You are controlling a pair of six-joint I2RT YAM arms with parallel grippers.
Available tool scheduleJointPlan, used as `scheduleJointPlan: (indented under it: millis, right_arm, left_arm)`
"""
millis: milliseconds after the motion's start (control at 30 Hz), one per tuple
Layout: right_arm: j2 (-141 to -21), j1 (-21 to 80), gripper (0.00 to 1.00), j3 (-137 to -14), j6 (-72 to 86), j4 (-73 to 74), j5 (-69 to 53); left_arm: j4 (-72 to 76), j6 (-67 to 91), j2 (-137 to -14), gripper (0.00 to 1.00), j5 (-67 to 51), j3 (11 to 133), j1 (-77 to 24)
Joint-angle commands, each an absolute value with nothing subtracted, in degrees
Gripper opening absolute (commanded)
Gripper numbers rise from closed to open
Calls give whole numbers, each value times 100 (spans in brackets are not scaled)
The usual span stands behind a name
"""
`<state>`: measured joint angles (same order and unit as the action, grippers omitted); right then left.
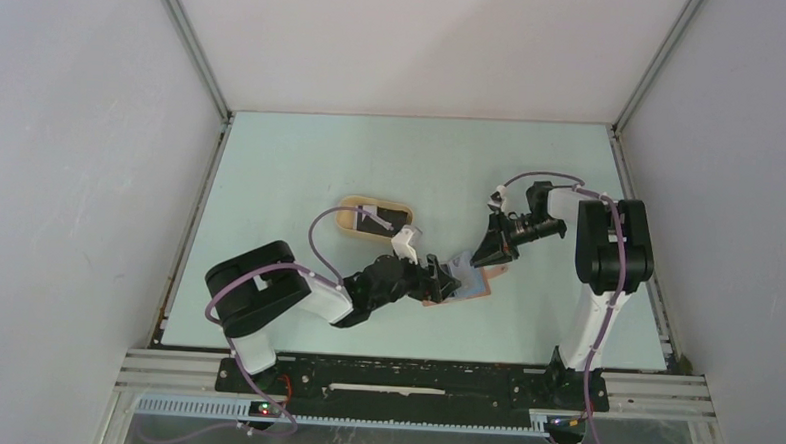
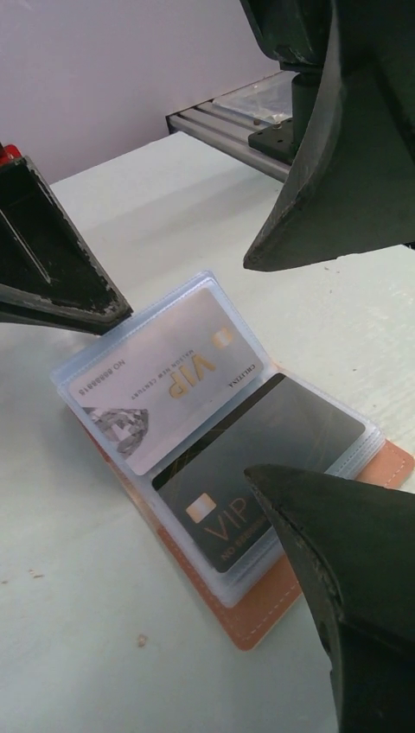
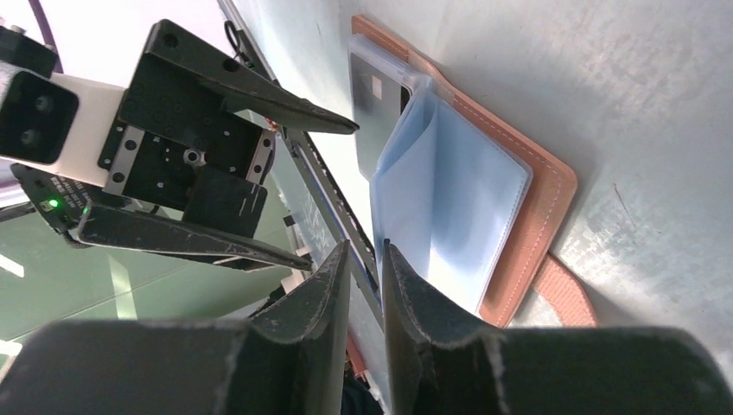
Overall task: Put the credit cards into the card holder
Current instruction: Turn over the card slot in the card holder.
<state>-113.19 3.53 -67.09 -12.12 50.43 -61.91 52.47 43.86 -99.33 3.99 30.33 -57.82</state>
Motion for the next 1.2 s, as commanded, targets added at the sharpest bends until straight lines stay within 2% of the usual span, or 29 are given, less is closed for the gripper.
scheduleJointPlan:
  millis: [0, 200, 900, 1167]
  right_arm:
    - [-11422, 426, 27, -6865, -1293, 5139, -6576]
    - [-11439, 498, 25, -6872, -1322, 5184, -6764]
    - [-11575, 711, 13, -6917, -1408, 5254, -6781]
    - [-11593, 716, 12, -6917, -1397, 5246, -6742]
  left_arm:
    - [4787, 4710, -9835, 87, 704, 3251, -5928]
    - [3723, 4802, -9764, 90, 1198, 3623, -6055]
    - [2989, 4939, -9756, 93, 1567, 4104, -6135]
    - [2938, 5031, -9772, 92, 1634, 4052, -6135]
